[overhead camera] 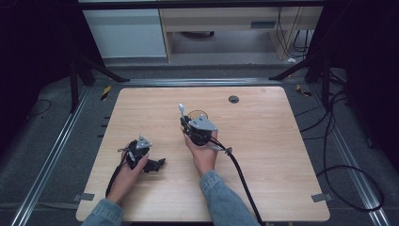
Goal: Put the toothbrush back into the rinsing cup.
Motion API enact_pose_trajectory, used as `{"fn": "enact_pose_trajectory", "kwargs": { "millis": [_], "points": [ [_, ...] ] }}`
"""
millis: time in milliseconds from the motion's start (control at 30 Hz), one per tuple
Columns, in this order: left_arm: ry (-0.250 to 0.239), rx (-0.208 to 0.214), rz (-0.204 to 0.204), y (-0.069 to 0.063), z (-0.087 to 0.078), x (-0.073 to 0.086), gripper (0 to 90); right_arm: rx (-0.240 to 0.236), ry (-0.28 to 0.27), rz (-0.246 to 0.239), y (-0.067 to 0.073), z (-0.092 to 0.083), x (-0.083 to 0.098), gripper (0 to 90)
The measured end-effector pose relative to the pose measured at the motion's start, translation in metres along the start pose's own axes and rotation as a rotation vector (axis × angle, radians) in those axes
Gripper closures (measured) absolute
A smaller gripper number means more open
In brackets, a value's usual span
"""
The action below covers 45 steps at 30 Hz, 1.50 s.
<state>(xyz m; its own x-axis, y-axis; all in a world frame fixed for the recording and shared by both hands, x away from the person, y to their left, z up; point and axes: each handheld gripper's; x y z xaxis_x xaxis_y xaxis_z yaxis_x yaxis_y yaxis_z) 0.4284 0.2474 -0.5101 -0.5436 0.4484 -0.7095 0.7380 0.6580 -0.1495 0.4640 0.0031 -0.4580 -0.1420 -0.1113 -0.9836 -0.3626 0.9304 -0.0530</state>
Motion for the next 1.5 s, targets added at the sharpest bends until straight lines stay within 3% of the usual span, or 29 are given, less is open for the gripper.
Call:
{"fn": "enact_pose_trajectory", "kwargs": {
  "millis": [1500],
  "points": [
    [0.0, 0.0, 0.0, 0.0, 0.0, 0.0, 0.0, -0.004, 0.037, -0.043, 0.0007, 0.0027, 0.004, 75.5]
  ]
}}
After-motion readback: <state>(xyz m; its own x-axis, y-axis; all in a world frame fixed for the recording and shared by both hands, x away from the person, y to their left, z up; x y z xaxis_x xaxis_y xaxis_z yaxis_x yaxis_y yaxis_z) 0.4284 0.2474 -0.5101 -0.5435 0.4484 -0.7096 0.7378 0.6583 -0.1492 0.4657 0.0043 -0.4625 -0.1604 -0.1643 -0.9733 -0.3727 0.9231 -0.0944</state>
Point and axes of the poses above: each handheld gripper's, and its own axes: z roughly forward along the jaws, x roughly out of its underside, y roughly to its left, and after that the axes turned 14 degrees about x, right-handed
